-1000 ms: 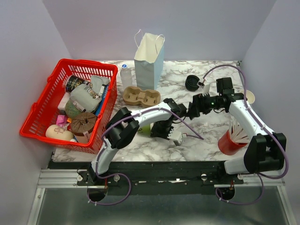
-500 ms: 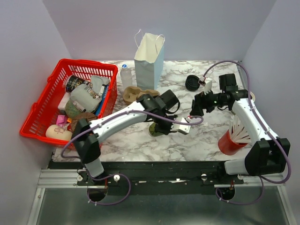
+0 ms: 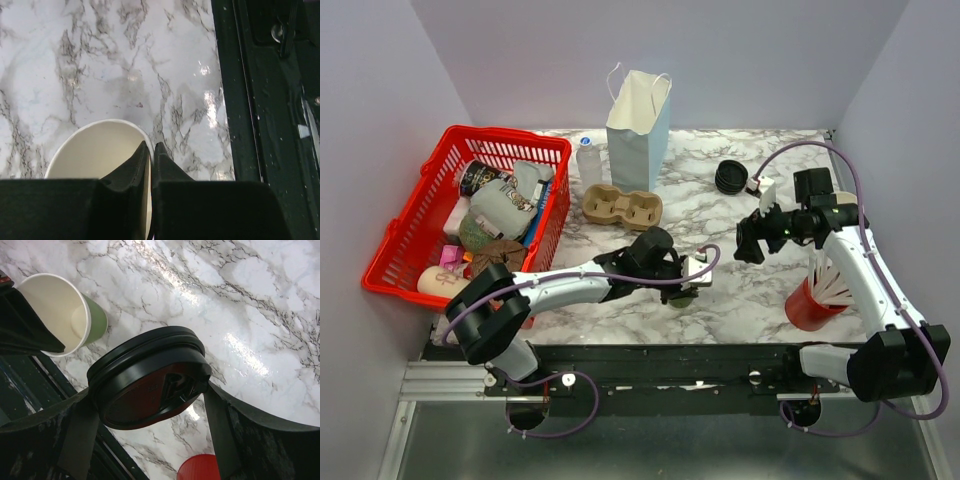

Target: Pack the takeout coffee

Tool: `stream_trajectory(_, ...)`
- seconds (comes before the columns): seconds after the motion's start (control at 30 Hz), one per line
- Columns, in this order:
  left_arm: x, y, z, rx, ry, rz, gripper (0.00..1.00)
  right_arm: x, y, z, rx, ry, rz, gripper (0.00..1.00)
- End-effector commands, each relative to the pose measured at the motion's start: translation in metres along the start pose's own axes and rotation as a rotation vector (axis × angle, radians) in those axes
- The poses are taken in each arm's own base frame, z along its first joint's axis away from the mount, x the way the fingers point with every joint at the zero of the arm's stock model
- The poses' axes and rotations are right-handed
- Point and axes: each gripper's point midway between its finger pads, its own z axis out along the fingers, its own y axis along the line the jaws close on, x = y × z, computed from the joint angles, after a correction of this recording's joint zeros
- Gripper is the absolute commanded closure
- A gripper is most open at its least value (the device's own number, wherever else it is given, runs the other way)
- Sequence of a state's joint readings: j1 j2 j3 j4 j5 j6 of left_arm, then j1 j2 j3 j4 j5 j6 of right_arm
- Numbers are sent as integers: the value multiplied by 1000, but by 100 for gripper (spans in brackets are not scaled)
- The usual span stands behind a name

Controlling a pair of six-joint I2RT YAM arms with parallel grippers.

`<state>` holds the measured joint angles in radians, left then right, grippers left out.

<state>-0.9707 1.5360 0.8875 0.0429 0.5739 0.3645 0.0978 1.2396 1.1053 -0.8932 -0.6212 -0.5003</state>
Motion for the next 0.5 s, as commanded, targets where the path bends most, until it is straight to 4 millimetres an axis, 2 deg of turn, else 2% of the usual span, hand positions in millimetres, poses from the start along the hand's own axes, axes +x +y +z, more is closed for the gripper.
stream_trajectory(0.0,-38,18,5,-78,-176,59,91,10,-1,-3,19,31,-21,15)
stream_trajectory(0.03,-37,16,5,-74,-175,55,87,10,-1,-3,21,30,-26,15)
stream_trajectory(0.07,-36,16,5,-76,-174,49,77,10,-1,-3,20,31,-26,15)
stream_trajectory(0.13,-30,12,4,-67,-161,35,69,11,-2,-2,22,36,-23,15)
stream_trajectory(0.17,-28,10,4,-64,-158,30,60,11,-2,-2,18,39,-18,15)
stream_trajectory(0.27,-22,5,3,-59,-144,35,50,10,-3,-1,15,40,-13,15)
stream_trajectory(0.37,-19,0,3,-59,-130,49,46,7,-4,0,12,37,-11,15)
stream_trajectory(0.43,-26,1,1,-59,-141,51,43,6,-4,0,6,36,-7,15)
stream_trajectory(0.47,-29,0,-1,-57,-145,46,39,3,-3,-2,5,30,-19,15)
